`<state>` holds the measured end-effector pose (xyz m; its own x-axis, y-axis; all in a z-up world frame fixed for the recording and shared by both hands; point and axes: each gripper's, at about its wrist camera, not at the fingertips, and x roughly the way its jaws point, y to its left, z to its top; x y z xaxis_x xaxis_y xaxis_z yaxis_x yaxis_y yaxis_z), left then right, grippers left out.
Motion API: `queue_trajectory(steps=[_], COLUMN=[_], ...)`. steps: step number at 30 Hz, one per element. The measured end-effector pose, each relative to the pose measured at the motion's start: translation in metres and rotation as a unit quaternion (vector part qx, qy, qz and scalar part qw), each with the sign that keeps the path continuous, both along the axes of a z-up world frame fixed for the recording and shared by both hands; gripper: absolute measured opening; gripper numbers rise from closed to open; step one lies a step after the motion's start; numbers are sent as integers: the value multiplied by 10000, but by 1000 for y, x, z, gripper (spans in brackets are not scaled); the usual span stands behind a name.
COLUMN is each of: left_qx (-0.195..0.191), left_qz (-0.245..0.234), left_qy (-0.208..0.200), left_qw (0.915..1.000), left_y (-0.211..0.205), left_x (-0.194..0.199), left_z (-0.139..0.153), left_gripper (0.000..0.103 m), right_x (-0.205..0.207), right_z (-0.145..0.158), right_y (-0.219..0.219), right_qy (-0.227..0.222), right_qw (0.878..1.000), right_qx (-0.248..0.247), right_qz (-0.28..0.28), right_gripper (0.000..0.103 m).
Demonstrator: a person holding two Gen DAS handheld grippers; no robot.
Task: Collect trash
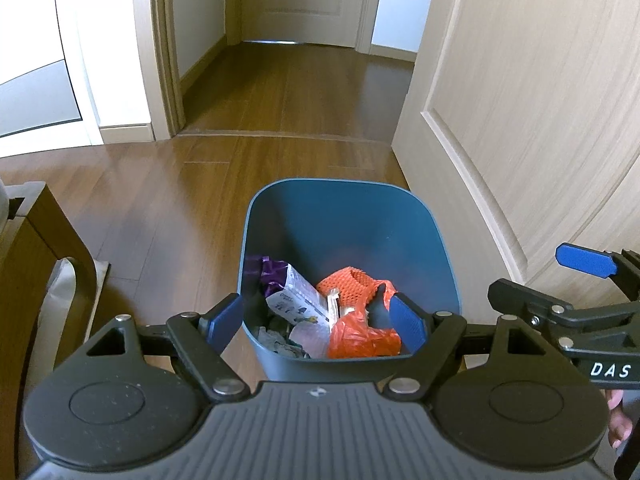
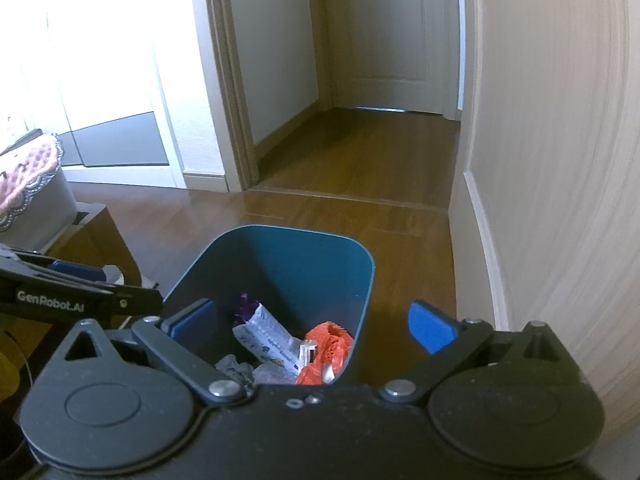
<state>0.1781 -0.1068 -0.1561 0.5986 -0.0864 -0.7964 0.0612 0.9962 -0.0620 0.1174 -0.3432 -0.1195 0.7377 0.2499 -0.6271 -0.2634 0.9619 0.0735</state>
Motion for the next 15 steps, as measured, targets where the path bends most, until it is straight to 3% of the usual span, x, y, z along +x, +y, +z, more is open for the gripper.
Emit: queue_trajectory(steps=[15], left_qx=[71], left_qz=[85], left_qy=[-45], left_qw=[9999], left_y=[-1], left_x=[1], left_z=[-1], left_gripper=[80], right_x=[7], right_z=[-6], right_y=[2], right_qy=[80], right_qw=[9999], right_qx=[125], right_qz=[-60], right_gripper=[103])
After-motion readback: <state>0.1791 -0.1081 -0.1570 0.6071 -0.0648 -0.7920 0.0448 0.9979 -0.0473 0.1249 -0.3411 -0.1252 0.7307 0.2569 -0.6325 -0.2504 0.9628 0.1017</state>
